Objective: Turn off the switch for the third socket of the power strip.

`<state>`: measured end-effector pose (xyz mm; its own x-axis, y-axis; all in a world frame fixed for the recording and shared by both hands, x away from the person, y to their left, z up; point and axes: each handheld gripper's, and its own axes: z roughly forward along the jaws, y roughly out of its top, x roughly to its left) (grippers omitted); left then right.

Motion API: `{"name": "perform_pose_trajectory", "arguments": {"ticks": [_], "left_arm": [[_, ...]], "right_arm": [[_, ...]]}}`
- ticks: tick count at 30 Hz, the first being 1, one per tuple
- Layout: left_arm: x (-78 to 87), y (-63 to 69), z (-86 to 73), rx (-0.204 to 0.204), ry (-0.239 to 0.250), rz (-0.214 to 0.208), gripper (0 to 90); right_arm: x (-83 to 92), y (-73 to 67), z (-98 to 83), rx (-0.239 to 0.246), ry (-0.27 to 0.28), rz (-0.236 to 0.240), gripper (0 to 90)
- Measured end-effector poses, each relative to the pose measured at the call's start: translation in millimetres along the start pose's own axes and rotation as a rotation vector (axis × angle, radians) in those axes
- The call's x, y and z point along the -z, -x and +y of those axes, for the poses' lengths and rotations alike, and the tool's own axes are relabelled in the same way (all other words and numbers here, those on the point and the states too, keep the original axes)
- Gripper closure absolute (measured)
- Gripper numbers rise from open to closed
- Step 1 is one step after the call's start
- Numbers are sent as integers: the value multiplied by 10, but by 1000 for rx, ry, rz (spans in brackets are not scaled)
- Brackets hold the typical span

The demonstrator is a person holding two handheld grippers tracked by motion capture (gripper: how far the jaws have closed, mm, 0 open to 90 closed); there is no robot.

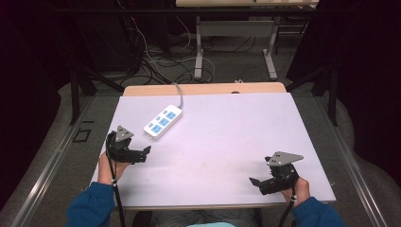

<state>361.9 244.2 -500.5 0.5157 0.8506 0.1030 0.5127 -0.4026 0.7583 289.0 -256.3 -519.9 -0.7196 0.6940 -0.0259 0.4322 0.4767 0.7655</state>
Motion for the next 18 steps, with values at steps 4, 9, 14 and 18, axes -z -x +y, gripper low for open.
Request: {"name": "perform_pose_trajectory", "arguments": {"ticks": [4, 9, 14, 18], "left_arm": [[47, 27, -36, 4, 7, -8, 0], [93, 66, -74, -2, 8, -15, 0], [155, 111, -106, -13, 14, -24, 0], [194, 157, -139, -9, 24, -32, 0]], "right_arm": [[1, 1, -1, 1, 1, -3, 43], [-2, 3, 0, 4, 0, -5, 43], [-3, 2, -1, 3, -1, -5, 43], [-6, 2, 0, 3, 0, -6, 43]]}}
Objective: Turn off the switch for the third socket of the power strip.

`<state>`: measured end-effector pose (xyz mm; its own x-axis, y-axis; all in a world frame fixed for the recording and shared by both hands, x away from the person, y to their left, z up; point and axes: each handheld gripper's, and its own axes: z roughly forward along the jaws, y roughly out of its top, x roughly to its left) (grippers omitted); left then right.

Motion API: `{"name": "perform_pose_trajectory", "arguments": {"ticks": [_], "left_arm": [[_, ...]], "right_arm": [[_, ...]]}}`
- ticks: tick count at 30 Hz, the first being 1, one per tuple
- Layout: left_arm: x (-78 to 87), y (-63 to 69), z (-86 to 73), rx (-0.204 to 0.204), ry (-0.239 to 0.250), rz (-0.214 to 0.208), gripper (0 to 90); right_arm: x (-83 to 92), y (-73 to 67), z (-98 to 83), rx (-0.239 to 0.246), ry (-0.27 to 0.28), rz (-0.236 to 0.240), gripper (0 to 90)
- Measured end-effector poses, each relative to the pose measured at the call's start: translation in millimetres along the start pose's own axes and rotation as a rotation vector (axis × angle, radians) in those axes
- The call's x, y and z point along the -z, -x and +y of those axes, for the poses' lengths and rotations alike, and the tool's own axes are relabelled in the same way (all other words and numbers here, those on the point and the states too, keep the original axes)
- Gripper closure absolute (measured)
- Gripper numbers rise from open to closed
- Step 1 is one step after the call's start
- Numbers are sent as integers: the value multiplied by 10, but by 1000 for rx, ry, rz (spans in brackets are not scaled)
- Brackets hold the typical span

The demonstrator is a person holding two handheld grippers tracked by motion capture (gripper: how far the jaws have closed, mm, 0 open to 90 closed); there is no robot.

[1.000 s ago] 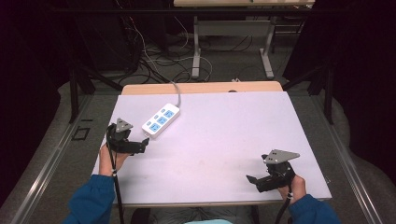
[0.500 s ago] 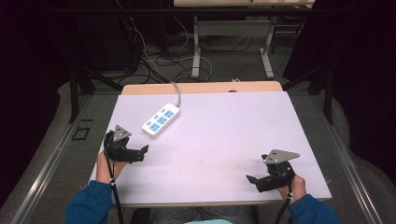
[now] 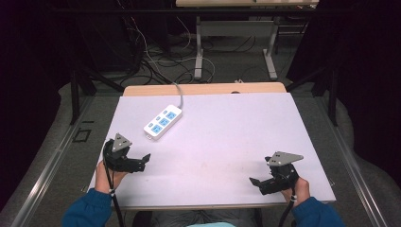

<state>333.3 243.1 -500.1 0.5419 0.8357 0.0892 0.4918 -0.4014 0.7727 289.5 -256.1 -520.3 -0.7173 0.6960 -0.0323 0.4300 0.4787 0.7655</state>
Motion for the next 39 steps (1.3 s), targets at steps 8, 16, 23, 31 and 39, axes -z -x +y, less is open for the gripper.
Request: {"name": "perform_pose_trajectory", "arguments": {"ticks": [8, 16, 23, 31, 39], "left_arm": [[45, 68, -73, -9, 10, -11, 0], [91, 115, -121, -28, 28, -21, 0], [125, 157, -161, -21, 42, -40, 0], [147, 202, -197, -35, 51, -49, 0], [139, 244, -230, -51, 47, -61, 0]], "right_arm": [[2, -2, -1, -1, -1, -3, 43], [1, -4, -1, 0, 2, -8, 43], [0, -4, -2, 1, 0, -9, 43], [0, -2, -2, 1, -3, -7, 43], [-2, -2, -4, -1, -5, -5, 42]]}}
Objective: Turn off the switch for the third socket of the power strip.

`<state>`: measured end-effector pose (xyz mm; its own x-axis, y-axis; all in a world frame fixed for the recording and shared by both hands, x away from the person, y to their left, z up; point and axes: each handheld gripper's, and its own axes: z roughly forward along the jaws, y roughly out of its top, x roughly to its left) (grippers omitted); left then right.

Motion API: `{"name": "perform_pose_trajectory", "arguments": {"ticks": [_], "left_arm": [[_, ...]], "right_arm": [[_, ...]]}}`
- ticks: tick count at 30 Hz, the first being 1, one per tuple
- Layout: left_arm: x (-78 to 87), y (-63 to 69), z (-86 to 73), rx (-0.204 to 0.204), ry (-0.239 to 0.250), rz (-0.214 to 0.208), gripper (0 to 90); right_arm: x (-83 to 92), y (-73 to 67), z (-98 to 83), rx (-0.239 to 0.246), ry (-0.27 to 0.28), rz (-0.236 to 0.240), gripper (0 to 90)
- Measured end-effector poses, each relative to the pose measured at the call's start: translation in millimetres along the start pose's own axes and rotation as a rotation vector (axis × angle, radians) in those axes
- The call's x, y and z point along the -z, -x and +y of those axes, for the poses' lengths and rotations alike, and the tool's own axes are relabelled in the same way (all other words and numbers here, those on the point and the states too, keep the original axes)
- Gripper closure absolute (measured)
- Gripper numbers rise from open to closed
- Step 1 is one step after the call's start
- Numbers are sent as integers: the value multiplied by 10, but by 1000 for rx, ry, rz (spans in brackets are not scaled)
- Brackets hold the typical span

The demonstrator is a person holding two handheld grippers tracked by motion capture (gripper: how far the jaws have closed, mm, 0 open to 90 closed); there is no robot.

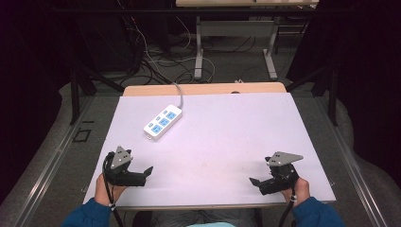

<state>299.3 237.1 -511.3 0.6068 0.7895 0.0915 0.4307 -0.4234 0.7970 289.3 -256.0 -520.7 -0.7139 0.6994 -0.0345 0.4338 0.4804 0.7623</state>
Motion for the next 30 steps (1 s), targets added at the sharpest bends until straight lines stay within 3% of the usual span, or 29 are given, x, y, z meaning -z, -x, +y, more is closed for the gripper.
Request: {"name": "perform_pose_trajectory", "arguments": {"ticks": [14, 30], "left_arm": [[-21, 35, -62, -1, 11, 14, 0], [-60, 18, -71, 1, -13, -9, 0]], "right_arm": [[-3, 3, -2, -1, 2, 4, 40], [-3, 5, -2, -1, 0, 1, 34]]}}
